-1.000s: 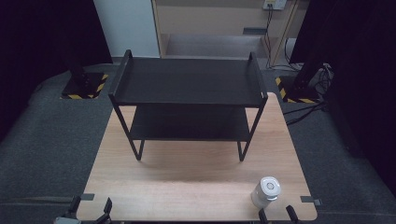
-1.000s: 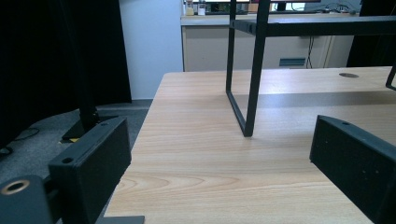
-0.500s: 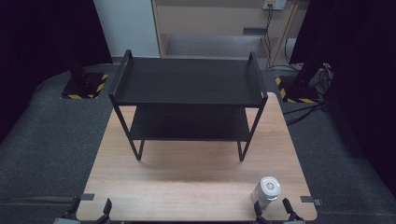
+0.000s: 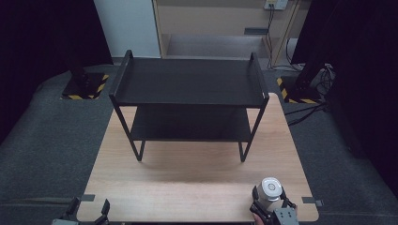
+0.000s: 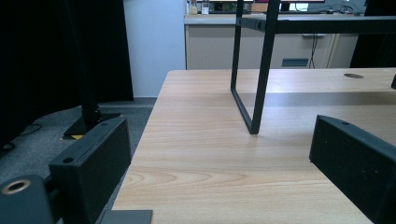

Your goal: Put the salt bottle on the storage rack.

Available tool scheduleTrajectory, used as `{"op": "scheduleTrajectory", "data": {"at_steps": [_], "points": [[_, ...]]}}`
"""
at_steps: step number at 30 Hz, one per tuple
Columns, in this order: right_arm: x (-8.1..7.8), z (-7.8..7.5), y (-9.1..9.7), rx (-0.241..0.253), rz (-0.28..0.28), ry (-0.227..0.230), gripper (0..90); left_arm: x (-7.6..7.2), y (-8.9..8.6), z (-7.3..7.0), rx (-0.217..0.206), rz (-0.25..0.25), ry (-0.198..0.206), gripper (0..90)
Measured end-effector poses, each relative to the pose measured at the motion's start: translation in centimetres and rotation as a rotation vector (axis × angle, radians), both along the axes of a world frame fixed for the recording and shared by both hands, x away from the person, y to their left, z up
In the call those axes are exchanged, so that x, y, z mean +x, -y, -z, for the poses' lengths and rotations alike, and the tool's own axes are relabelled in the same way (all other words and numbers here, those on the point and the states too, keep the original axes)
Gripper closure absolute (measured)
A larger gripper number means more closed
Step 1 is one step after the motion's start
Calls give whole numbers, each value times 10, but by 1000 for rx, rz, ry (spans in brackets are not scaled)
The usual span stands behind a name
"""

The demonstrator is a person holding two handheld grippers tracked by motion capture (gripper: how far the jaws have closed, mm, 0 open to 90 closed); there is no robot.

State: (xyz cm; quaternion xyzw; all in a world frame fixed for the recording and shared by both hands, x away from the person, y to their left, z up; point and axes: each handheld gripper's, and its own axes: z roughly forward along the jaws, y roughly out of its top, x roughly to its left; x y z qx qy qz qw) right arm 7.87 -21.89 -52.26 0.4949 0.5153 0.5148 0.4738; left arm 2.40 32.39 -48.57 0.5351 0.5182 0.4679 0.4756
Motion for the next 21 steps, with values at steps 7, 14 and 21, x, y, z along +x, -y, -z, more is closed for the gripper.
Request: {"op": "scheduleTrajectory", "data": {"at_steps": [7, 14, 21], "points": [[1, 2, -1, -8, 30, 1, 309, 2, 0, 0, 1, 8, -4, 46], [1, -5, -4, -10, 41, -22, 315, 1, 1, -1, -1, 10, 3, 47], [-4, -25, -4, 15, -36, -21, 316, 1, 1, -3, 4, 18, 5, 48]]}}
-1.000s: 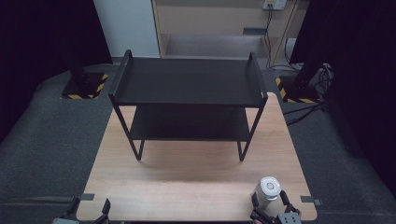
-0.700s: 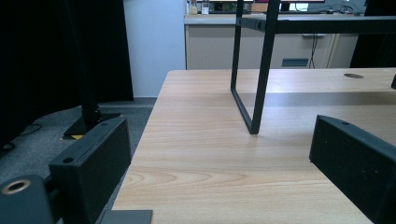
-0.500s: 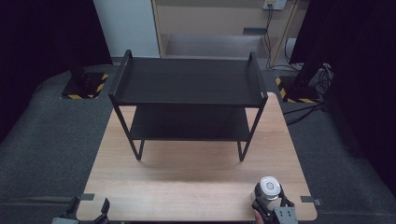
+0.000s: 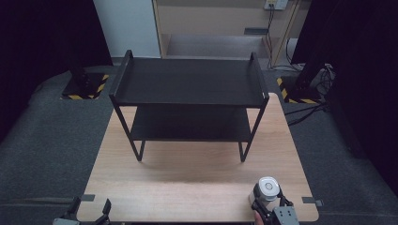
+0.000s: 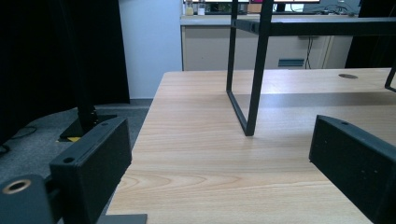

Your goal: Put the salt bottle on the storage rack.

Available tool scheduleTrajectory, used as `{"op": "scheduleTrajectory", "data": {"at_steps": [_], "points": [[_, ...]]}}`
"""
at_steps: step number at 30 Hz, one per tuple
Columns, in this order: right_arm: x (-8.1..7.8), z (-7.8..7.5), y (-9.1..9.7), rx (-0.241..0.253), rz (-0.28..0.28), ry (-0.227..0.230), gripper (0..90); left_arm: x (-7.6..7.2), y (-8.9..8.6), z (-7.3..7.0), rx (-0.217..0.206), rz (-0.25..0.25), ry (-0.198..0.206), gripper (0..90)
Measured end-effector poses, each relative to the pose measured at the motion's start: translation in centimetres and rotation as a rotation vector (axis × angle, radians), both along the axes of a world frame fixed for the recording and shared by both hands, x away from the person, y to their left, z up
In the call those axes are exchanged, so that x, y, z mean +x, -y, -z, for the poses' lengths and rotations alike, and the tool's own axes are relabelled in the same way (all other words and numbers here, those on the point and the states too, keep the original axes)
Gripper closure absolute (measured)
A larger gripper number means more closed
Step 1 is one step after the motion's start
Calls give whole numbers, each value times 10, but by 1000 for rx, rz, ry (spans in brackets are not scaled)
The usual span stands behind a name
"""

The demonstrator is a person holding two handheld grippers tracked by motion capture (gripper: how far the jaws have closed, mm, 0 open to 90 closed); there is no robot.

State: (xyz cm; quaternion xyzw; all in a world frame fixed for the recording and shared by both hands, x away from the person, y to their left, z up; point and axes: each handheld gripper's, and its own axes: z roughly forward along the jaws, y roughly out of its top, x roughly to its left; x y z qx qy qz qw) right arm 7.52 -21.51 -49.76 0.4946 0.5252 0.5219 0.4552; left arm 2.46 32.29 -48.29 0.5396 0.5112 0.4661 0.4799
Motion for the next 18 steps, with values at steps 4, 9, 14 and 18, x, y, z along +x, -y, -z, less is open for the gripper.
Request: {"op": "scheduleTrajectory", "data": {"at_steps": [4, 9, 14, 18], "points": [[3, -25, -5, -2, -66, 5, 317, 0, 0, -1, 1, 5, 2, 48], [19, -59, -13, 18, -156, 14, 316, -1, 1, -2, 4, 18, 14, 48], [43, -91, -24, 23, -220, 32, 317, -3, 0, -3, -5, 24, 19, 48], [62, -114, -35, 2, -254, 51, 316, -5, -1, -4, -10, 22, 22, 49]]}}
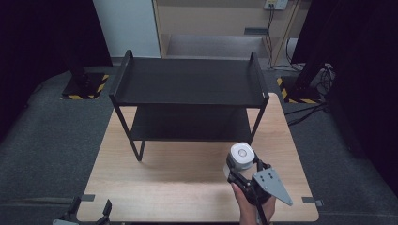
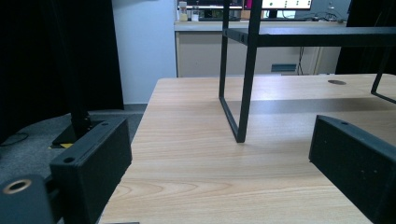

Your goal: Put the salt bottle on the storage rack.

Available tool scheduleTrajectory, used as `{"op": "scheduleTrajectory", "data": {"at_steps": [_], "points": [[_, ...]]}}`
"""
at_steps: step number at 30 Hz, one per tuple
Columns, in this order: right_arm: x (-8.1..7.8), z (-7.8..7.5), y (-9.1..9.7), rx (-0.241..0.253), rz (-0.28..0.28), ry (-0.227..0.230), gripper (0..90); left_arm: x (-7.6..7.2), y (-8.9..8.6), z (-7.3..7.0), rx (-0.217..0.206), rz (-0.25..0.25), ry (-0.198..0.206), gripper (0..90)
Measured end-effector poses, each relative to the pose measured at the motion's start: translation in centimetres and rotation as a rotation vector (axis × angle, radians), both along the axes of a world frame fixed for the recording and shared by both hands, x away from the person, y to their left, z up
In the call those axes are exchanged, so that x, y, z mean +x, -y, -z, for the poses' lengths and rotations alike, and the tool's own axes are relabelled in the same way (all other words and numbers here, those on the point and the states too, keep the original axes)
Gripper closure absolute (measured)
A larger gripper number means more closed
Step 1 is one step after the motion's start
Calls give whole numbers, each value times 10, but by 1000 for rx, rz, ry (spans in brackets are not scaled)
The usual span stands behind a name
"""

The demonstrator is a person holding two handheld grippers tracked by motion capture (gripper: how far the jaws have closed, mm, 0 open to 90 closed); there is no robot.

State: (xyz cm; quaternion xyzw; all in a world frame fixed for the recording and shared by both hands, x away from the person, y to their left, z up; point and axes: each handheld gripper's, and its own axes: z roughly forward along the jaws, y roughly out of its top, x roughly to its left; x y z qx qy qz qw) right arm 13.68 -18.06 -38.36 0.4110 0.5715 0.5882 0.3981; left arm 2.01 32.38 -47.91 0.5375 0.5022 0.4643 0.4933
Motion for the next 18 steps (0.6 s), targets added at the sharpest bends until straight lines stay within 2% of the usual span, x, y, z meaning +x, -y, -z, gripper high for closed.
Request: {"op": "scheduleTrajectory", "data": {"at_steps": [1, 4, 5, 8, 18], "points": [[9, -10, -5, -10, -10, 6, 317, 0, 0, 0, -1, 0, 1, 49], [23, -21, -12, -16, -17, 3, 316, 0, -1, 0, -5, 2, 2, 49], [23, -21, -12, -16, -17, 3, 316, 0, -1, 0, -5, 2, 3, 49], [36, -29, -16, -15, -27, -6, 316, 0, -2, 0, -7, 0, 5, 49], [70, -40, -27, -61, -19, -20, 317, 1, -7, 0, -13, -15, 8, 49]]}}
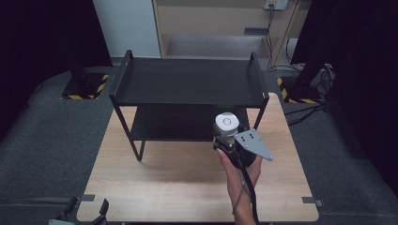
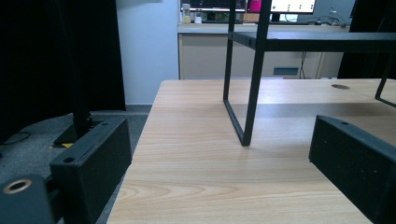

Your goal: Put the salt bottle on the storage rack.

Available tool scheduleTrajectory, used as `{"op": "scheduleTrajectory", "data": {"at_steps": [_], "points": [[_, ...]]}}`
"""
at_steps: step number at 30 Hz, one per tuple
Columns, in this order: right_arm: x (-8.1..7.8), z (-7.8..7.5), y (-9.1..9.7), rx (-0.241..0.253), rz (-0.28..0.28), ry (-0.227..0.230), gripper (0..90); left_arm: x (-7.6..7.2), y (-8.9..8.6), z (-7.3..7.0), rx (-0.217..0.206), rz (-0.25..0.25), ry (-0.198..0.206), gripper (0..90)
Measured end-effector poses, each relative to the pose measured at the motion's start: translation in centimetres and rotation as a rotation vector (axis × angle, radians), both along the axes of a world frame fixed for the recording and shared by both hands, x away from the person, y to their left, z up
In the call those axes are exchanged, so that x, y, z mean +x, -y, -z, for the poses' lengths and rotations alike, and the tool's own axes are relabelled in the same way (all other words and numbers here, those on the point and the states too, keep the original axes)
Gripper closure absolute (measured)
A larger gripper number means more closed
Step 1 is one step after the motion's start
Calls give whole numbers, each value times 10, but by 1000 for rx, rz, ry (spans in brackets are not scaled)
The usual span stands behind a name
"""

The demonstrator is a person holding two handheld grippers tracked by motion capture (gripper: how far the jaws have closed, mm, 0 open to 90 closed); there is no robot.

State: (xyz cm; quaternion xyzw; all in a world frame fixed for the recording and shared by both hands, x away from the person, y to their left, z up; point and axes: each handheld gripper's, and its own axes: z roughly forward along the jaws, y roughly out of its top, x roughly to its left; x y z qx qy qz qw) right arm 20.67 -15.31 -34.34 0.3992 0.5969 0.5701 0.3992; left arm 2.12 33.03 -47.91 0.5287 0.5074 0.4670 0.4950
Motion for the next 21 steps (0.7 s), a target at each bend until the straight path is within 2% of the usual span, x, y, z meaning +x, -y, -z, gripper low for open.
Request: {"op": "scheduleTrajectory", "data": {"at_steps": [10, 21], "points": [[26, 2, -8, 19, 15, 2, 316, 1, -3, 0, 1, -9, -6, 49], [50, 5, -20, 6, 33, 3, 316, 0, -6, 0, -4, -28, -7, 49]]}}
